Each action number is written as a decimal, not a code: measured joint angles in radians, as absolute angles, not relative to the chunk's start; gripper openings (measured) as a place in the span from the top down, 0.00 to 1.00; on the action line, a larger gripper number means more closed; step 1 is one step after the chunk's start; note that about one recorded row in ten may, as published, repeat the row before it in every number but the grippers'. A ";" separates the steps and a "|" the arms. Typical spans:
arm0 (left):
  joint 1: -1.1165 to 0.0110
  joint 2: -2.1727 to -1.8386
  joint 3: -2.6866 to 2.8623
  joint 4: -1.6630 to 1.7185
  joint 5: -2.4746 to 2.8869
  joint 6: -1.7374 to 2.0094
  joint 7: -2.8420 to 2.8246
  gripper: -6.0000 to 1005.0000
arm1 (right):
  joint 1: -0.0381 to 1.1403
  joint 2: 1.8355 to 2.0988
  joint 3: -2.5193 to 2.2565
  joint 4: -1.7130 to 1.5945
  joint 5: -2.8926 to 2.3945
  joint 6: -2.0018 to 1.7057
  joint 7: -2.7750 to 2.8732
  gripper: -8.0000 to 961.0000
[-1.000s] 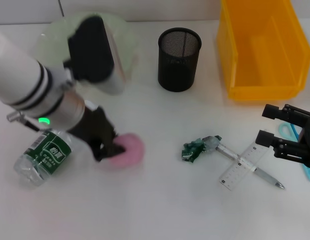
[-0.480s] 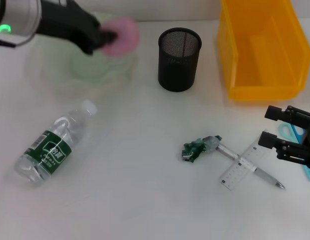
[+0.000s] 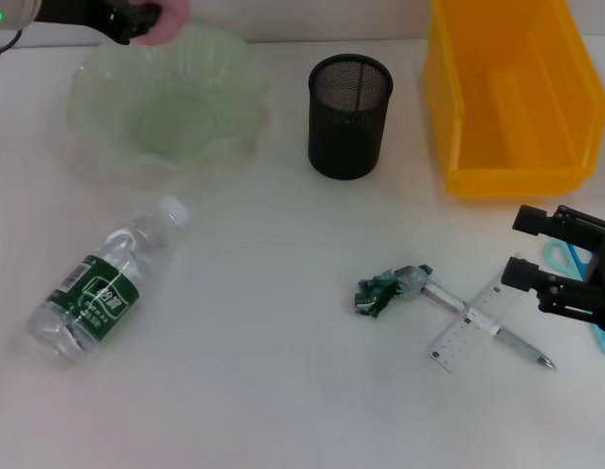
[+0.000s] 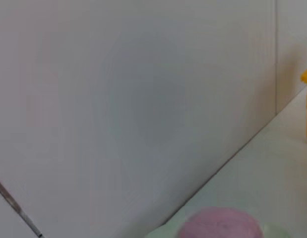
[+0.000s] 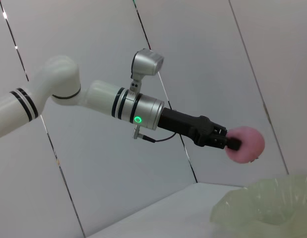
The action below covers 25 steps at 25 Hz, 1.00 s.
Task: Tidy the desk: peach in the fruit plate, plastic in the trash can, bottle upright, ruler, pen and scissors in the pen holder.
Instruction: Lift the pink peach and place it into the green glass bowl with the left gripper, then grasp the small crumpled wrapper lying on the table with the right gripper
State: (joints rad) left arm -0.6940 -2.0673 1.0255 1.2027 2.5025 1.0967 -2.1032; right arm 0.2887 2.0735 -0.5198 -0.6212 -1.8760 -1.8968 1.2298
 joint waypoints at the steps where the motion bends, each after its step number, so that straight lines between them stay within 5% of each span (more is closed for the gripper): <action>1: -0.685 -2.068 1.029 1.201 2.499 1.084 -2.099 0.80 | 0.289 2.074 -0.520 -0.621 -1.876 -1.897 1.230 0.20; 3: -0.682 -2.068 1.029 1.201 2.498 1.083 -2.100 0.74 | 0.291 2.074 -0.521 -0.621 -1.875 -1.897 1.230 0.20; 7: -0.668 -2.069 1.026 1.207 2.489 1.082 -2.100 0.48 | 0.291 2.074 -0.522 -0.621 -1.875 -1.897 1.230 0.20; 17: -0.563 -2.062 0.933 1.210 2.153 1.274 -1.942 0.30 | 0.290 2.071 -0.488 -0.622 -1.870 -1.913 1.247 0.20; 21: -0.518 -2.037 0.836 1.086 1.897 1.641 -1.733 0.17 | 0.310 2.040 -0.397 -0.647 -1.869 -1.944 1.321 0.20; 25: -0.485 -2.005 0.832 0.961 1.886 1.847 -1.616 0.17 | 0.354 1.987 -0.334 -0.755 -1.868 -1.999 1.489 0.20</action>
